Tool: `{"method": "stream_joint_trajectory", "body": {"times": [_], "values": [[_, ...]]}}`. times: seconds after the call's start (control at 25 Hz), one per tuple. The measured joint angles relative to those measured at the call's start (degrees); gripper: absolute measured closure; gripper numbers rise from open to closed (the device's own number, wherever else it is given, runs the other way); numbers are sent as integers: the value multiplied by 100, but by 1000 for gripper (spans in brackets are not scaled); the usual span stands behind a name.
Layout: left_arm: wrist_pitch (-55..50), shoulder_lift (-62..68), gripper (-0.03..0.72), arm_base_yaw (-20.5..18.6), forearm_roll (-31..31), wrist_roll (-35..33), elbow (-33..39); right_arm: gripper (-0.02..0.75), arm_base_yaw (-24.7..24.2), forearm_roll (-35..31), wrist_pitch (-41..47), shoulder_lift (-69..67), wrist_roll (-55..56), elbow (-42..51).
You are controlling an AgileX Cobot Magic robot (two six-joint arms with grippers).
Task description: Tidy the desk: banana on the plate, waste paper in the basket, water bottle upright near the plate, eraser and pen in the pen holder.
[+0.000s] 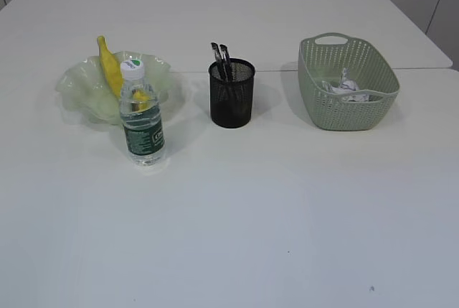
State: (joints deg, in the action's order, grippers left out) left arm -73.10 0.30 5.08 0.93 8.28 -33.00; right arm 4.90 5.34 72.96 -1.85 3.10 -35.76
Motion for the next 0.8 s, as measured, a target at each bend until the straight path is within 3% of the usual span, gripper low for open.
{"method": "stream_joint_trajectory", "body": {"times": [0.32, 0.44, 0.56, 0.8], "values": [[240, 0, 148, 0, 18, -434, 73, 405, 0, -79, -379, 36, -186, 536], [263, 0, 103, 0, 32, -447, 73, 346, 0, -72, -479, 36, -190, 576], [333, 0, 90, 0, 32, -459, 83, 291, 0, -60, -531, 36, -199, 586], [822, 0, 92, 0, 32, -469, 274, 277, 0, -60, -670, 36, -199, 662]]}}
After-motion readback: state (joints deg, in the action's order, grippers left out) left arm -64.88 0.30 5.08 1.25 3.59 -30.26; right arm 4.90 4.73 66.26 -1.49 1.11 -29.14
